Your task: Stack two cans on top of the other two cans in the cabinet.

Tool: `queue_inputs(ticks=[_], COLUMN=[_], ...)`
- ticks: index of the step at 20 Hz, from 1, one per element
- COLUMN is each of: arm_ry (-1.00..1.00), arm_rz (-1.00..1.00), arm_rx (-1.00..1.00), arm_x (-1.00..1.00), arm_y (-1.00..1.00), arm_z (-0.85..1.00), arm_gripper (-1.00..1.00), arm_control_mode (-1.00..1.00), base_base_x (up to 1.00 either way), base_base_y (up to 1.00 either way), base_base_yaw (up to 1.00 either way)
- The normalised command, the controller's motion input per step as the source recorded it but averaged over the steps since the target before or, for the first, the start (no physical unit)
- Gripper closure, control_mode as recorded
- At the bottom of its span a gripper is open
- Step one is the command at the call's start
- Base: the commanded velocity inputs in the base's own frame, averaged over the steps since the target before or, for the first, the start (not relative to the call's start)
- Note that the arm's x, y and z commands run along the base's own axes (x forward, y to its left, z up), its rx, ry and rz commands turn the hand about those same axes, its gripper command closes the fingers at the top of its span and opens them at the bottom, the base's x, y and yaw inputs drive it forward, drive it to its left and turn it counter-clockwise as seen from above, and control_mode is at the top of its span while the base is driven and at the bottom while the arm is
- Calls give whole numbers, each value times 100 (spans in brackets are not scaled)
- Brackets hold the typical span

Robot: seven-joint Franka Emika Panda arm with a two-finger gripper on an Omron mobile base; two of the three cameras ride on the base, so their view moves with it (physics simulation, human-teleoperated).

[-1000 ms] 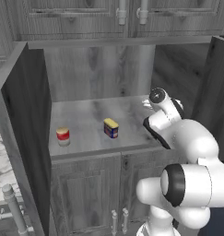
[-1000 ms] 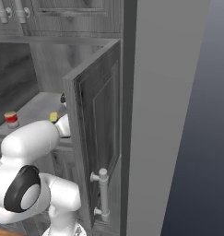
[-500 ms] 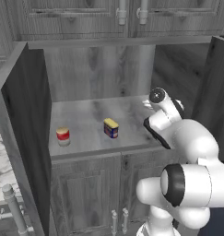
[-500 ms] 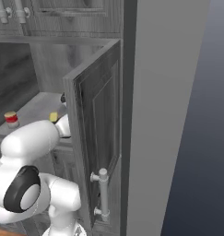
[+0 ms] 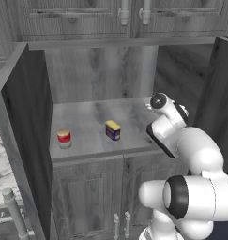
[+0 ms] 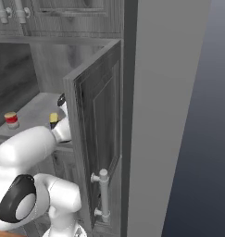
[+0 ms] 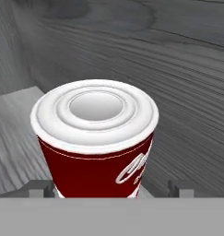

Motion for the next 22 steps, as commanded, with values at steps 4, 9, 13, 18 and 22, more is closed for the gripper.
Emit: queue_inputs(ticks=[4,9,13,18,22], arm_ry=[-13,-7,0,0,7], arm_rz=[-4,-5,-4,1,15], arm_rx=[0,0,0,0,0], arm_x=[-1,-5,-27,-33,-26], arm_y=[8,7,29,42,36], arm_z=[0,0,-2,0,18], arm_gripper=[-100,-100,-100,-100,-100], arm_control_mode=[-100,-100,-100,-100,-100], base_base_x=[0,0,0,0,0], base_base_y=[0,0,0,0,0], base_base_yaw=[0,0,0,0,0])
